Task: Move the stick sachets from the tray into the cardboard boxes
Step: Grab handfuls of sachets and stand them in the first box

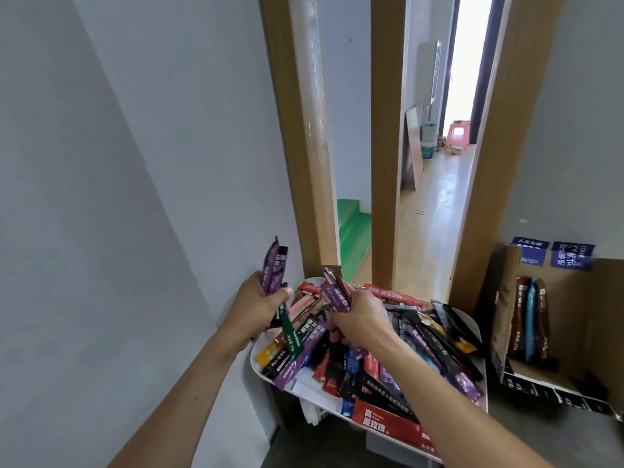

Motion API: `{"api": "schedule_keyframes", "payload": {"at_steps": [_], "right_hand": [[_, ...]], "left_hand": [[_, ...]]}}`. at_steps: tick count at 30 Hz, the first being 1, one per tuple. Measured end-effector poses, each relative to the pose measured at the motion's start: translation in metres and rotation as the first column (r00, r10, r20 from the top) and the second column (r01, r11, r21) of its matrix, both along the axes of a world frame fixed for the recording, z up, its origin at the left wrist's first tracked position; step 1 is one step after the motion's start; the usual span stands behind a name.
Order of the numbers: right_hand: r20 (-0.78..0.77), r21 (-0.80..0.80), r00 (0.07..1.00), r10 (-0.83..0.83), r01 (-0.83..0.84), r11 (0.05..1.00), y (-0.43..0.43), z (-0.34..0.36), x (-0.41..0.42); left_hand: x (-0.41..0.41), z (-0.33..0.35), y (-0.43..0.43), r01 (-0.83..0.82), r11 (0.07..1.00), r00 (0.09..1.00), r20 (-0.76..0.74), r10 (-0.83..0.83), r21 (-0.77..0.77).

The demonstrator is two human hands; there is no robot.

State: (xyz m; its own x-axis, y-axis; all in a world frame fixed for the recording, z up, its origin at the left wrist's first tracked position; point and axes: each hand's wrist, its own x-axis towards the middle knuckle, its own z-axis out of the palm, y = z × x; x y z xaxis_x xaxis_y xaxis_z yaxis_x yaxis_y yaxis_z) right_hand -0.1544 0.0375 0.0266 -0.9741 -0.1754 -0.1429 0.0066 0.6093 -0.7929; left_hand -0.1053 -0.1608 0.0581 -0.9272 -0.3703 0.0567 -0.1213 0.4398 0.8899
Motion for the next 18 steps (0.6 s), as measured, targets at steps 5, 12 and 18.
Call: {"api": "schedule_keyframes", "payload": {"at_steps": [5,12,18], "right_hand": [[-0.077,0.211,0.995,-0.057,0.072,0.975,-0.023,0.001,0.009],[-0.116,0.252,0.987,-0.113,0.139,0.958,-0.032,-0.001,0.009],[0.074,0.007,0.984,-0.163,0.163,0.987,-0.020,0.008,-0.001]], "left_hand": [[-0.004,0.000,0.002,0.084,0.989,0.985,0.161,-0.064,-0.121],[-0.013,0.002,-0.005,0.105,0.984,0.950,0.307,-0.056,-0.146],[-0.017,-0.023,0.008,0.138,0.925,0.943,0.331,-0.014,-0.355]]}}
